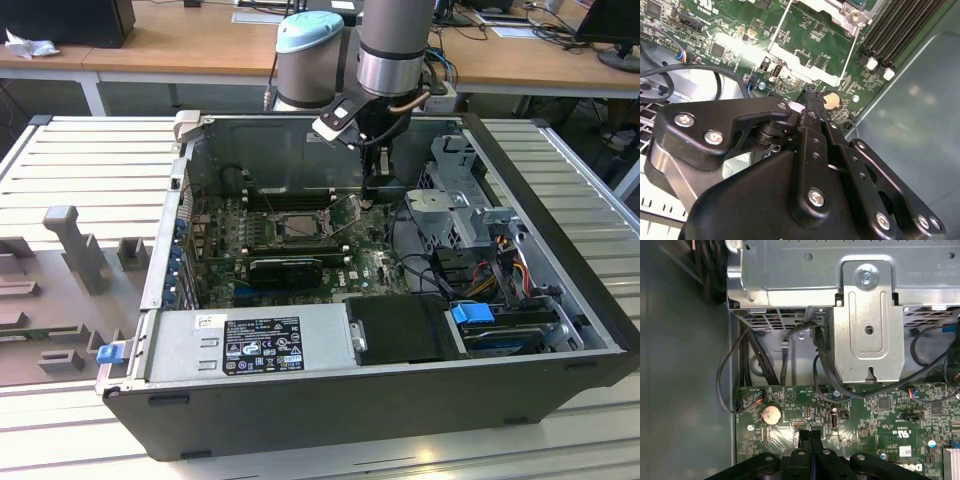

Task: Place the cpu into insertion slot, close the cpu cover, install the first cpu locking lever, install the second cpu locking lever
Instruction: 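Close the cpu cover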

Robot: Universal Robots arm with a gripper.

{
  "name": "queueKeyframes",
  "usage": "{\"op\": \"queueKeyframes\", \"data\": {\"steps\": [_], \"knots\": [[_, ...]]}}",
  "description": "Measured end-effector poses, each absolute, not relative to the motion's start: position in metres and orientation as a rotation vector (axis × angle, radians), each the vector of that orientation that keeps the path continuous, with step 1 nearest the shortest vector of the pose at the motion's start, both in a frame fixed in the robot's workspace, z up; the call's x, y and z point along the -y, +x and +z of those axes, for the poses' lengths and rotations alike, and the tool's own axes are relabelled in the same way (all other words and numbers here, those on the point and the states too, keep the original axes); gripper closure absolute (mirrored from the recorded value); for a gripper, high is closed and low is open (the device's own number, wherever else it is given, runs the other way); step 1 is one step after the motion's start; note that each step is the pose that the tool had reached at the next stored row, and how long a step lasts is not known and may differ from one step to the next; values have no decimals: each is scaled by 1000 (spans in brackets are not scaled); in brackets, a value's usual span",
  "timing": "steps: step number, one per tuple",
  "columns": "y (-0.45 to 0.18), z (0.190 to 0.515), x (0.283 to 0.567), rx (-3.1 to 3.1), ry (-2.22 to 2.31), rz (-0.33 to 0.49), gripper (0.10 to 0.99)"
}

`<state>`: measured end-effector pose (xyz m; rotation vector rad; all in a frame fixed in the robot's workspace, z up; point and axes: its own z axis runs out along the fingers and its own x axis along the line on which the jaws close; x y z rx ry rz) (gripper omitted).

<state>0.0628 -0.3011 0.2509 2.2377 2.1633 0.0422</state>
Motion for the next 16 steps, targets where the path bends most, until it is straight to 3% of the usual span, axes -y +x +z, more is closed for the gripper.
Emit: {"op": "queueKeyframes", "data": {"steps": [16], "knots": [[52,242,316,-2167,2241,34,980]]}}
